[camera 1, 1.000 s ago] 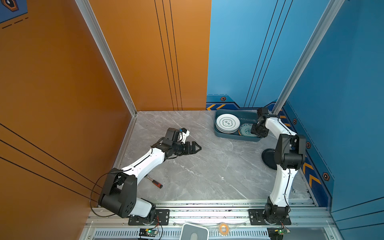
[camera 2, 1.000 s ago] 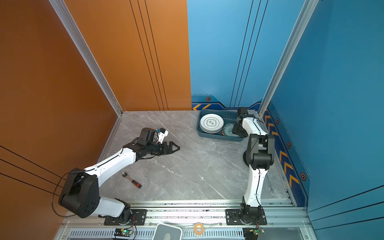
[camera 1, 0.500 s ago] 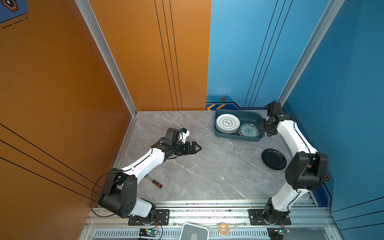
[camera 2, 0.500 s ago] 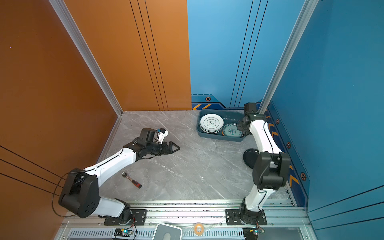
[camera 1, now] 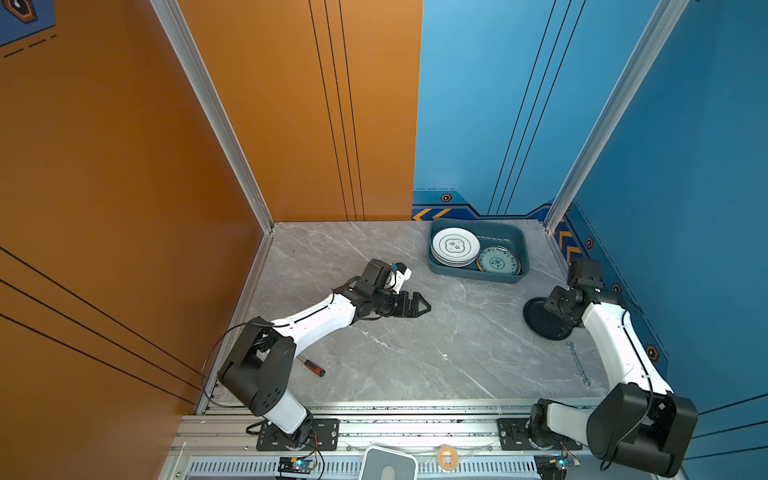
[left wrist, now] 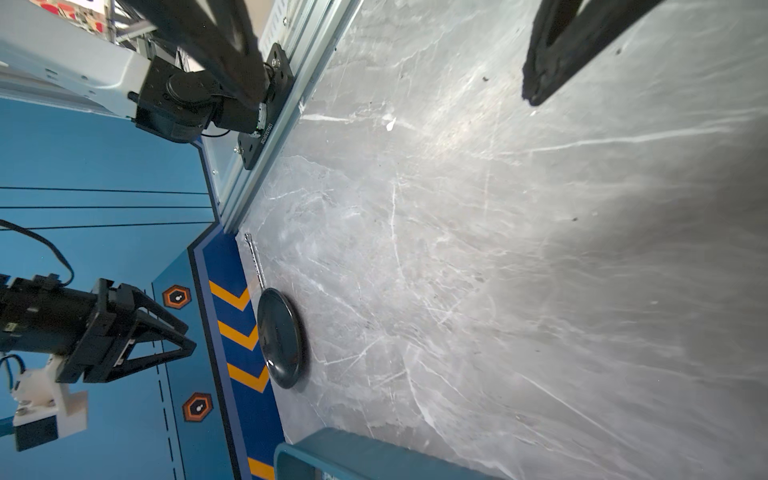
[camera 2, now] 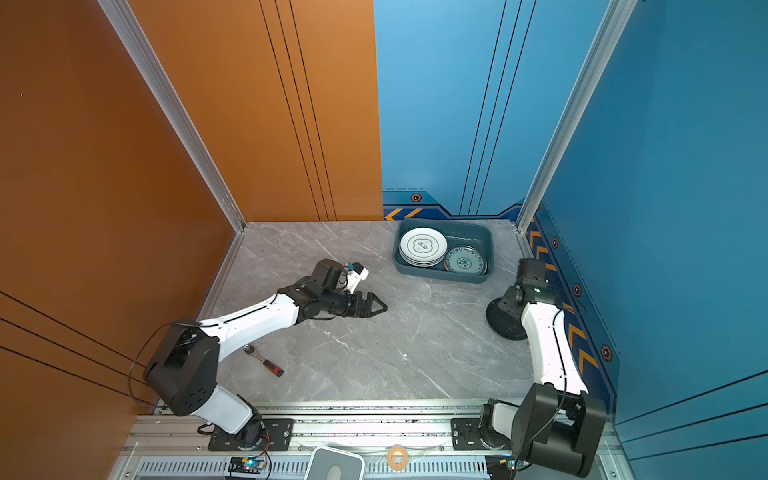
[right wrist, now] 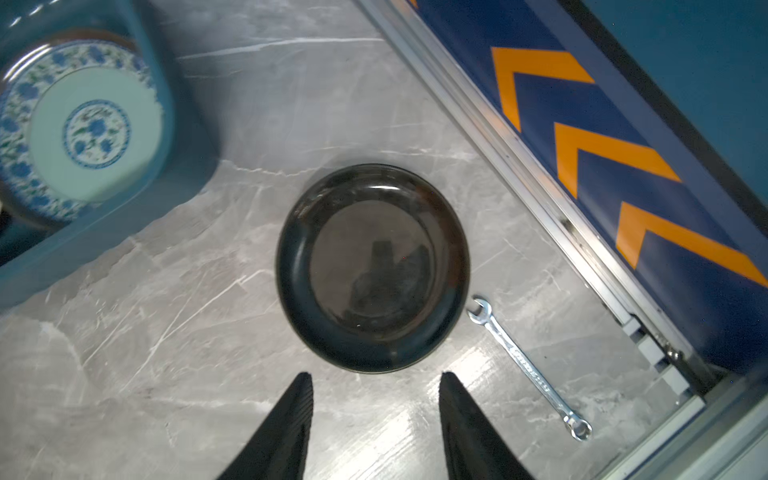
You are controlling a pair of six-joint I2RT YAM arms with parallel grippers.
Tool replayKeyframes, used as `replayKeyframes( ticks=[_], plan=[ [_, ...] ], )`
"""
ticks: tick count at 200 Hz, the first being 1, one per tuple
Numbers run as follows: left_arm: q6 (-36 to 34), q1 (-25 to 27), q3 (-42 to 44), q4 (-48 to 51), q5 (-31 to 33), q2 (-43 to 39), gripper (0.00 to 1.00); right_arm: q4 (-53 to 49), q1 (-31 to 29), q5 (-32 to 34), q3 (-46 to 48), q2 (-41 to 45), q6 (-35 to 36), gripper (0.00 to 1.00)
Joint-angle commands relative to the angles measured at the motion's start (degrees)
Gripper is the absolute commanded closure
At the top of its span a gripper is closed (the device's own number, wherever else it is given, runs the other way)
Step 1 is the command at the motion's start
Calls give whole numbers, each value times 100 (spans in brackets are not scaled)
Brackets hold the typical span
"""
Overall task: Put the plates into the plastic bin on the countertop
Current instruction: 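Move the right gripper to the dark glass plate and grasp its rim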
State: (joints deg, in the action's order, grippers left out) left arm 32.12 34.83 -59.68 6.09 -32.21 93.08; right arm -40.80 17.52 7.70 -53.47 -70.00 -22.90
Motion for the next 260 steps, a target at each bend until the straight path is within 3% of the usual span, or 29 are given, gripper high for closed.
replayKeyframes(
  ticks=[1,29,60,113,208,260],
  plan=[
    [292,203,-480,-415,-303,433,2,428,432,-189,582,72,-285,48],
    [216,457,-1097,-96,-423,780,2,964,1117,-904,1104,-3,-338,49],
    [64,525,-1420,240,-324,800,2,1257,1676,-1247,1383,11,-186,49],
    [137,558,-1429,253,-294,878,2,1821,2133,-1909,1424,-491,-367,49],
    [-31,516,-1757,657,-389,940,2,2312,2200,-2305,1295,-1211,-303,54],
    [-65,431,-1658,672,-431,794,2,2494,2174,-2461,1260,-1583,-354,63]
  ],
)
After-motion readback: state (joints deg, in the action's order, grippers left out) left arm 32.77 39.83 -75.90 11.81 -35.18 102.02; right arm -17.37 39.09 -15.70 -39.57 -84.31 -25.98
